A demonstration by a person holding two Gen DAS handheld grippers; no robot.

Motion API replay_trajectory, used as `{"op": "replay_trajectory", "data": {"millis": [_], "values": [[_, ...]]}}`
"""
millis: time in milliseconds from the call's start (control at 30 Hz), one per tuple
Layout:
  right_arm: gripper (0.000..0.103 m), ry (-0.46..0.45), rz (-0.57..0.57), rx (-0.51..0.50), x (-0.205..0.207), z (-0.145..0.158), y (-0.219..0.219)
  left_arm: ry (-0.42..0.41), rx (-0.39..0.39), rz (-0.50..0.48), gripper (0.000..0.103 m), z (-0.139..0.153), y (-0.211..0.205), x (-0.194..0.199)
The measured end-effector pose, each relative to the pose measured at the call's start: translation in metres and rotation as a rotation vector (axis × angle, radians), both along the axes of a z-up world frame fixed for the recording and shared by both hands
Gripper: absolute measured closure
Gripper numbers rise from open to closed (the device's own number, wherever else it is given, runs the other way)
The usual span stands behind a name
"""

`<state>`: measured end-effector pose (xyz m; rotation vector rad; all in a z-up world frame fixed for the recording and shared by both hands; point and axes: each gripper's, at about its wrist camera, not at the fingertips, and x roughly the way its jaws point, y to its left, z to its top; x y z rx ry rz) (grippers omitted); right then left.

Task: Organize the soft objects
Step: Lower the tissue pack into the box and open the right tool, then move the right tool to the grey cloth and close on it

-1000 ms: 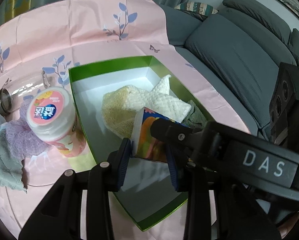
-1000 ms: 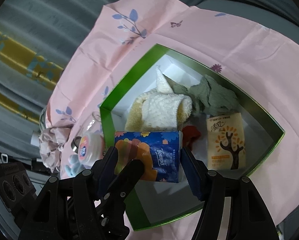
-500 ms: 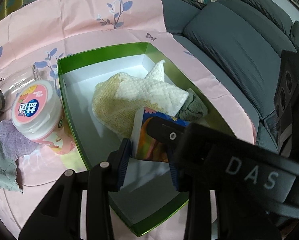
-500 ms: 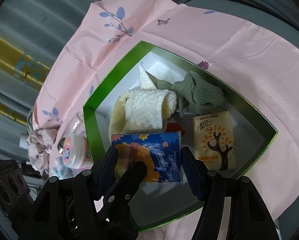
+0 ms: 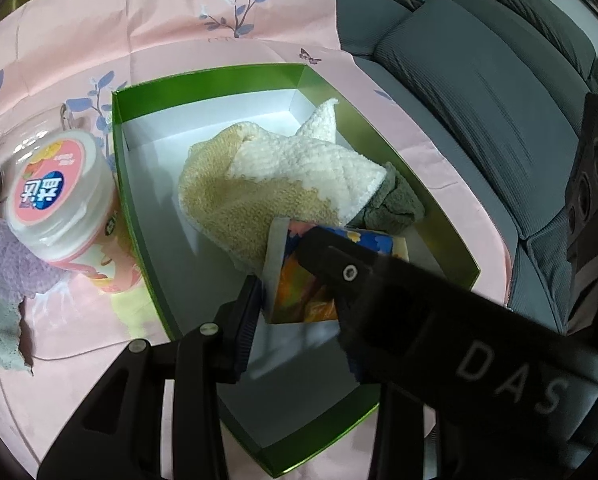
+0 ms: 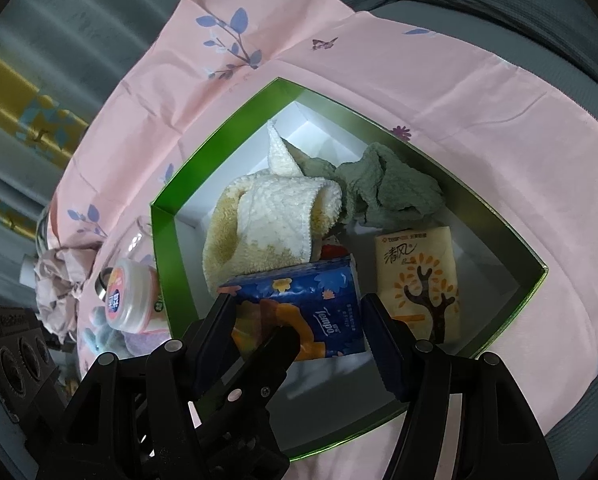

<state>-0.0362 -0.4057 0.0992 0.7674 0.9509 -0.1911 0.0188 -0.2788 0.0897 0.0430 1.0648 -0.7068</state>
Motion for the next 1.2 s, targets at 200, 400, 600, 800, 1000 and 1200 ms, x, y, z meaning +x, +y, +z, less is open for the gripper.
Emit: {"op": "replay_trajectory", "data": {"millis": [200, 400, 600, 800, 1000, 1200], "values": [[0.035, -0.046, -0.005, -0.055, -0.009, 0.017, 0.007, -0.006, -0.021, 0.009, 0.067, 0.007, 0.013, -0.006], [0.035, -0.088, -0.024, -0.14, -0.016, 0.035, 0.013, -0.081, -0.037, 0.048, 0.043, 0.026, 0.035, -0.012], [0.024, -0.136, -0.035, -0.233, -0.023, 0.054, 0.023, -0.141, -0.096, 0.1, 0.016, 0.047, 0.066, -0.021], [0.01, -0.201, 0.015, -0.336, -0.025, 0.075, 0.05, -0.183, -0.155, 0.153, 0.013, 0.064, 0.106, -0.033], [0.01, -0.237, 0.083, -0.39, -0.023, 0.087, 0.081, -0.261, -0.159, 0.246, 0.005, 0.076, 0.157, -0.044], [0.01, -0.313, 0.184, -0.411, -0.023, 0.097, 0.116, -0.278, -0.139, 0.409, 0.004, 0.076, 0.232, -0.043]]}}
